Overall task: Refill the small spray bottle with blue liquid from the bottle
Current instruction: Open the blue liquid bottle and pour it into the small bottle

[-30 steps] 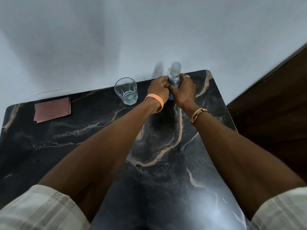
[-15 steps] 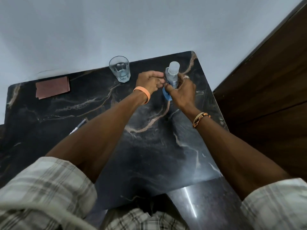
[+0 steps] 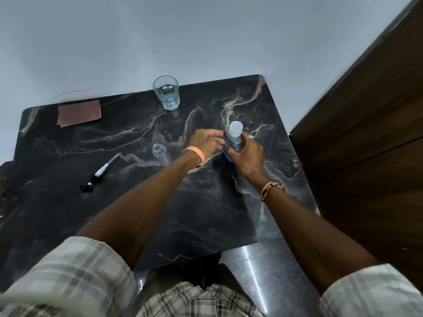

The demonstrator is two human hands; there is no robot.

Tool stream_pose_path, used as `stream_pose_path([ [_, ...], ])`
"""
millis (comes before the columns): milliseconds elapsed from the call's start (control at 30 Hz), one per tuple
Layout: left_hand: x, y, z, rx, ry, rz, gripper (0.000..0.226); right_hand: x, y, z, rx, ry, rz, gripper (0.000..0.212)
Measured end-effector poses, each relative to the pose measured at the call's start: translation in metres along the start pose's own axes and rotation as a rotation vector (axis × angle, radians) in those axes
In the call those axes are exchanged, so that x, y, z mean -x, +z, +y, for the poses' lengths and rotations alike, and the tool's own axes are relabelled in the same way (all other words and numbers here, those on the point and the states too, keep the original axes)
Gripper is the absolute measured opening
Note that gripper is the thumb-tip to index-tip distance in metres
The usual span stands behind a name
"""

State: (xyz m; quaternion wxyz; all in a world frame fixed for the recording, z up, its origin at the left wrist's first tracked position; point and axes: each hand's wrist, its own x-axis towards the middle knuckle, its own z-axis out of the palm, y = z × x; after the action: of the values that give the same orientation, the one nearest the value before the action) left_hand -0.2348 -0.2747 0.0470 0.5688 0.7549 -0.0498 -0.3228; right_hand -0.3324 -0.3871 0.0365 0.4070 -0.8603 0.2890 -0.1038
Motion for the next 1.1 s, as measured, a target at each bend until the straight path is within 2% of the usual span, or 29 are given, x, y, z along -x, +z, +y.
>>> stream_pose_path([
  [67,0.001,0.001,0.0,-0.025,0.008,0.004,0.039,-0.001,0.0,0.001,0.001,0.001,-0.011,0.052],
  [133,0.002,0.0,0.0,-0.09,0.029,0.024,0.039,-0.001,-0.001,0.003,0.011,0.009,-0.035,0.063],
  [200,0.002,-0.003,0.003,-0.161,0.085,0.086,0.039,-0.003,-0.003,0.003,0.026,0.012,-0.04,0.078],
  [267,0.004,-0.005,0.011,-0.177,0.188,0.158,0.035,-0.005,-0.005,0.002,0.031,0.001,-0.016,0.083],
  [333,0.006,-0.004,0.02,-0.2,0.321,0.194,0.031,-0.007,-0.007,-0.002,0.025,-0.022,0.0,0.077],
  [400,0.006,-0.002,0.029,-0.246,0.403,0.184,0.033,-0.009,-0.008,-0.005,0.023,-0.049,0.011,0.058],
  [500,0.009,0.004,0.037,-0.461,0.539,0.045,0.044,-0.006,-0.008,-0.003,0.015,-0.061,0.02,0.029],
  [567,0.008,0.008,0.039,-0.661,0.661,-0.073,0.044,-0.004,-0.006,-0.003,-0.003,-0.054,0.021,0.023],
  [633,0.005,0.01,0.042,-0.837,0.741,-0.09,0.035,-0.005,-0.005,-0.005,-0.003,-0.038,0.031,0.024],
  [733,0.003,0.012,0.045,-0.911,0.733,-0.023,0.03,-0.006,-0.004,-0.007,-0.004,0.004,0.053,0.026],
  [833,0.003,0.012,0.047,-0.903,0.716,0.033,0.035,-0.006,-0.004,-0.006,-0.022,0.034,0.07,0.021],
  [1000,0.003,0.002,0.044,-0.821,0.63,-0.067,0.046,-0.006,-0.002,-0.008,-0.033,0.046,0.058,0.04],
  [1100,0.004,0.0,0.044,-0.828,0.612,-0.034,0.049,-0.005,0.0,-0.008,-0.027,0.045,0.089,0.041],
])
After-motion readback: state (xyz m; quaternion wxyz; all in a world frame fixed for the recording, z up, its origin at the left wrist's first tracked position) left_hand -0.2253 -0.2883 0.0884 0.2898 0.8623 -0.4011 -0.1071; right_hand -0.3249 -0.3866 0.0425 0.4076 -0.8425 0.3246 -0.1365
